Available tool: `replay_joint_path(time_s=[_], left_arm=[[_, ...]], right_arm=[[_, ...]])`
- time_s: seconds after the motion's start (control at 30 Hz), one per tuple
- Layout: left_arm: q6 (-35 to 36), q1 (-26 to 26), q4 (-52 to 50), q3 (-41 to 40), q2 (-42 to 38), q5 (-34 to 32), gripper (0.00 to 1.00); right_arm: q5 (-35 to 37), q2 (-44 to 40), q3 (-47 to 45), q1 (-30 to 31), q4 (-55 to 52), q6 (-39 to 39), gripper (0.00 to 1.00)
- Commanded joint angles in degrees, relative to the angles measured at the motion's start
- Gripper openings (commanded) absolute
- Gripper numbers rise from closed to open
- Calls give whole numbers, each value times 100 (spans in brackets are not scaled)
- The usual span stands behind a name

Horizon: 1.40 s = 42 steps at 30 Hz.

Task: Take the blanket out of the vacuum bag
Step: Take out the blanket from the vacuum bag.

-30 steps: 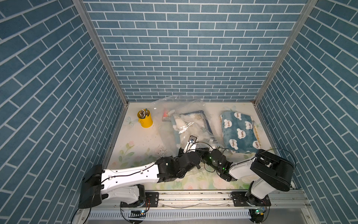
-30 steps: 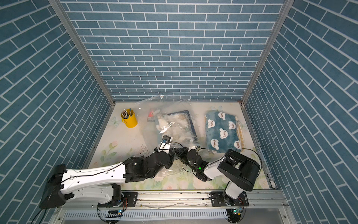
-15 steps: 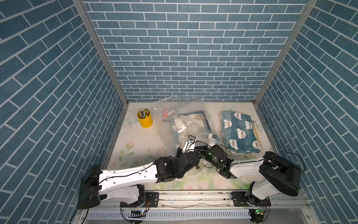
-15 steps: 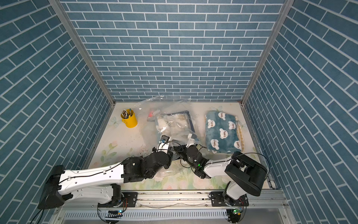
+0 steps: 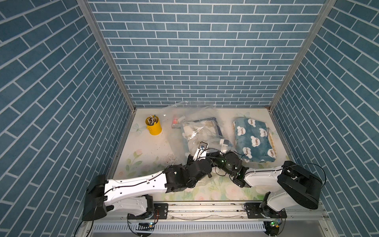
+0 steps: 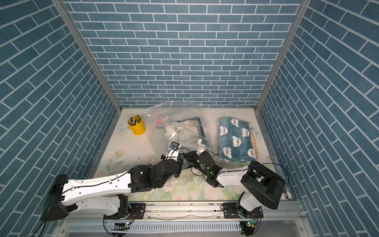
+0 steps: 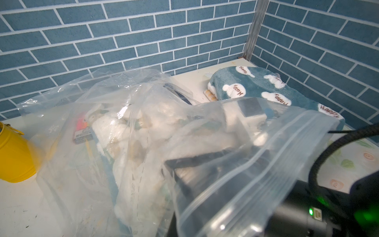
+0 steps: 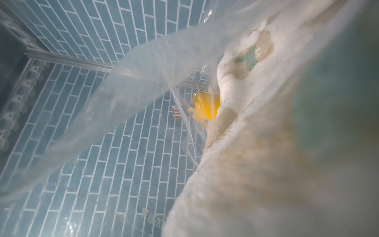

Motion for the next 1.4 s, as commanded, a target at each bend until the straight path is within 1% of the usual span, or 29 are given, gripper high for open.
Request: replay_joint_path(time_s=[0.0, 0.07, 0.13, 0.23, 0.3, 0.47, 0.57, 0.63, 0.7, 0.83, 0.93, 1.03, 1.13, 1.2, 1.37], left_arm=[[-30, -19, 73, 282, 218, -161, 0], [-46, -12, 101, 370, 331, -194, 0], [-86, -14, 143, 406, 378, -216, 0], [-121, 5, 299, 343, 415, -143, 0], [-159, 15, 312, 372, 496, -99, 0], [-188, 29, 359, 413, 646, -97, 0], [-240, 54, 351, 413, 697, -137, 0], [-330, 110, 324, 418, 751, -130, 0], [-568, 193, 158, 497, 854, -149, 0], [-901, 265, -98, 738, 1085, -367, 0], [-1087, 329, -78, 778, 1137, -409, 0], [-1179, 388, 46, 723, 1148, -379, 0], [-1303, 498, 142, 653, 1163, -341, 0], [-1376, 574, 246, 578, 1133, -323, 0], [-1578, 789, 639, 283, 1024, -198, 0]], right_arm=[[-261, -237, -168, 88, 299, -406, 0], [-215, -446, -348, 230, 226, -529, 0], [-21, -667, -642, 419, 257, -654, 0], [223, -866, -1133, 623, 660, -676, 0], [278, -1019, -1286, 695, 688, -741, 0], [449, -1618, -1426, 947, 282, -1120, 0], [553, -2432, -1508, 971, -332, -1373, 0], [536, -3168, -1182, 972, -1628, -1698, 0], [464, -3725, -930, 976, -2537, -2011, 0], [536, -4758, -1009, 971, -3264, -1970, 0], [408, -5294, -937, 971, -3662, -2059, 0], [497, -5753, -676, 972, -4207, -2281, 0], [596, -6074, -364, 969, -4569, -2518, 0], [691, -6145, -108, 971, -4775, -2690, 0], [849, -5892, 857, 963, -4976, -3319, 0]])
